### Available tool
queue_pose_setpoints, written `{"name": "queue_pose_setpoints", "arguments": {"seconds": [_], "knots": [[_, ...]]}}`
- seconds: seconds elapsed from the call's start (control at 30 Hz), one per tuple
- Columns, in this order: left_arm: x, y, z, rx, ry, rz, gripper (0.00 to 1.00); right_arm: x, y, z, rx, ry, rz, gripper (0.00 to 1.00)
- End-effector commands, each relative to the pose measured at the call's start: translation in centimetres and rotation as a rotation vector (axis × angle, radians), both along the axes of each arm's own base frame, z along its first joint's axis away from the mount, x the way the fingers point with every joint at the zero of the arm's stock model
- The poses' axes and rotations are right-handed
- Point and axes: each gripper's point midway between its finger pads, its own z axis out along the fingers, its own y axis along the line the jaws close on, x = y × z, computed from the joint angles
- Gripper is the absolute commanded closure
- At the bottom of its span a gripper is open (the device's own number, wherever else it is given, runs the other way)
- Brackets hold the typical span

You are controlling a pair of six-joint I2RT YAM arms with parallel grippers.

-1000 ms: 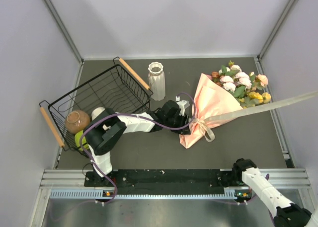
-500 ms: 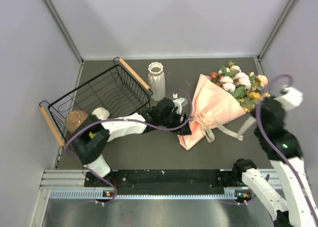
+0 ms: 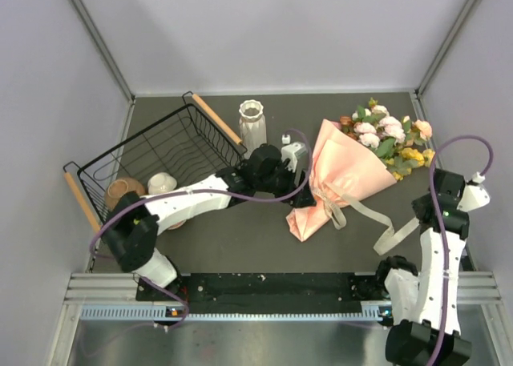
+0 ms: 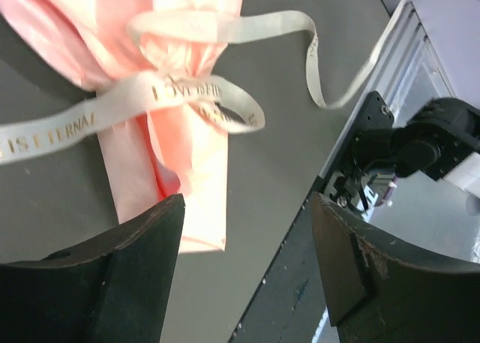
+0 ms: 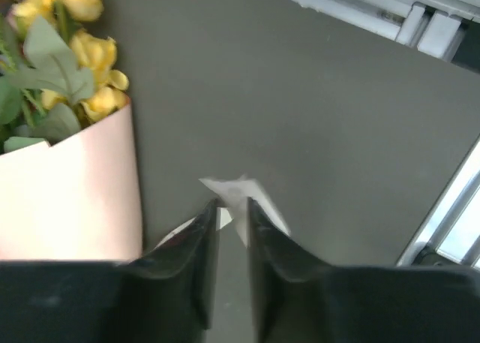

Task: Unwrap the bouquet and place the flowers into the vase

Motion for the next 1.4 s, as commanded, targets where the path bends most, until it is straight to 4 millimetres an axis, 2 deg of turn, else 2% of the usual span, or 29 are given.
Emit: {"name": "queue_pose_setpoints", "arguments": {"seconds": [0.0, 0.03, 0.07, 0.23, 0.3, 0.33, 0.4, 0.47, 0.53, 0.63, 0.83, 0.93, 1.07, 1.13, 1.27, 1.33, 1.37], "knots": [[2.2, -2.8, 0.1, 0.033, -0.044, -0.046, 0.27, 1.2, 0.5, -1.4, 0.1, -0.041, -0.034, 0.5], [2.3, -2.7, -1.0, 0.085, -0.036, -0.061, 0.27, 1.3, 0.4, -1.7, 0.101, -0.039, -0.039, 0.25], [3.4, -3.5, -1.5, 0.111, -0.046, -0.053, 0.27, 1.3, 0.2, -1.7, 0.098, -0.032, -0.042, 0.02], [5.0, -4.2, -4.1, 0.203, -0.079, -0.065, 0.27, 1.9, 1.1, -0.9, 0.103, -0.069, 0.039, 0.01], [5.9, -4.0, -5.4, 0.264, -0.076, -0.042, 0.32, 2.1, 1.8, 0.0, 0.108, -0.118, 0.077, 0.01], [6.0, -4.0, -5.6, 0.278, -0.085, -0.042, 0.33, 2.3, 2.1, 1.0, 0.093, -0.162, 0.109, 0.01], [6.5, -4.2, -6.1, 0.294, -0.095, -0.03, 0.34, 2.6, 3.0, 1.6, 0.108, -0.188, 0.161, 0.01], [6.9, -4.6, -6.3, 0.295, -0.101, -0.033, 0.34, 3.0, 3.6, 1.4, 0.128, -0.206, 0.196, 0.01], [6.9, -4.9, -6.7, 0.298, -0.094, -0.032, 0.34, 3.4, 4.5, 0.5, 0.167, -0.212, 0.233, 0.01], [7.0, -5.3, -6.7, 0.291, -0.094, -0.03, 0.34, 4.1, 6.2, 0.0, 0.24, -0.226, 0.305, 0.02], [7.1, -6.2, -6.3, 0.265, -0.088, -0.023, 0.34, 4.6, 7.6, -0.7, 0.291, -0.247, 0.383, 0.03], [7.4, -6.6, -6.1, 0.247, -0.09, -0.014, 0.39, 4.6, 8.1, -0.9, 0.289, -0.249, 0.407, 0.03], [7.1, -6.8, -5.7, 0.235, -0.089, -0.013, 0.55, 4.5, 8.6, -1.4, 0.297, -0.243, 0.433, 0.03], [7.3, -6.8, -5.5, 0.236, -0.097, -0.006, 0.57, 4.7, 8.9, -1.3, 0.296, -0.25, 0.449, 0.03], [7.3, -7.0, -4.5, 0.215, -0.1, -0.002, 0.43, 4.8, 9.8, -2.2, 0.31, -0.236, 0.492, 0.03], [7.3, -7.3, -4.2, 0.199, -0.104, -0.005, 0.43, 4.9, 10.3, -2.6, 0.325, -0.22, 0.51, 0.04], [7.3, -7.4, -4.2, 0.195, -0.103, -0.004, 0.47, 4.9, 10.5, -2.8, 0.325, -0.214, 0.515, 0.04]]}}
